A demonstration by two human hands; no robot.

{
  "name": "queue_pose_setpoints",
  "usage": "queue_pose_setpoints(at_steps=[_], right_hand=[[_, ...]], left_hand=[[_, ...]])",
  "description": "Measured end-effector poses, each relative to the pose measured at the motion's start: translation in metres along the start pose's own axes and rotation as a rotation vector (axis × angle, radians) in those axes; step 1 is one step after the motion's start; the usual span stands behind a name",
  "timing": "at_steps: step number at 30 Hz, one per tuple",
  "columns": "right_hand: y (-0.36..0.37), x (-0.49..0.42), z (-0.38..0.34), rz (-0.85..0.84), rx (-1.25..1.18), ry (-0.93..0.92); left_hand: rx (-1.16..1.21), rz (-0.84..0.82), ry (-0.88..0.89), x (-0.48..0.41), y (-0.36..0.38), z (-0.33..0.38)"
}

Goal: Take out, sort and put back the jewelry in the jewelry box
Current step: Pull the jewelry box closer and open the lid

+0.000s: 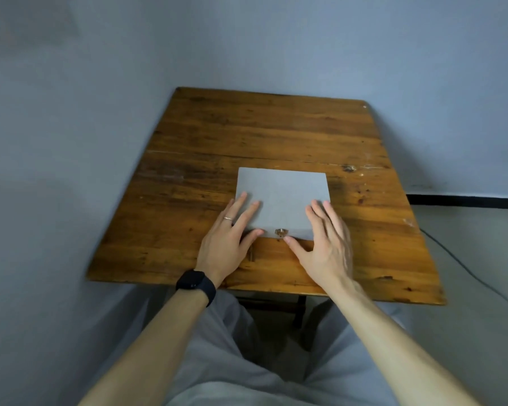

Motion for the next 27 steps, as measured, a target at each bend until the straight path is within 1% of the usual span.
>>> queue_pose_setpoints(at_steps=[5,9,13,16,20,24,27], right_hand=[[0.0012,0.0011,-0.0059,0.005,-0.081,0.070],[0.0028,0.0011,-0.0024,0.063,-0.151,0.047],[0.0037,0.0013,-0.0002,0.068,-0.192,0.041],[0.0020,0.0028,-0.0038,0.063,-0.167,0.043],[-0.0010,0.0002,-0.0037,0.118,-0.202,0.077],[0.0015,0.0053,-0.0019,0.004,-0.129,0.024],[0.0015,0.0028,-0.0023,0.038,-0.105,0.038]], left_hand=[[-0.016,0.001,0.003,0.0005,0.0002,-0.0007],[-0.030,0.011,0.004,0.0007,0.0008,-0.0006],[-0.022,0.018,0.004,0.0007,0.0009,-0.0013],[-0.017,0.030,0.017,0.0005,0.0016,-0.0015],[-0.022,0.031,0.013,0.0004,0.0006,-0.0012],[-0.027,0.023,0.001,0.0000,0.0007,-0.0007],[-0.027,0.019,-0.009,0.0003,-0.0001,0.0006]])
Point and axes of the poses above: each hand's wrist, its own x-axis away from the middle knuckle, its own y-axis out of the palm, z = x × y, the point moved 3 cm from there along -x, towards the middle knuckle, and after that the axes turned 2 degrees about -z, right-handed, at the moved point
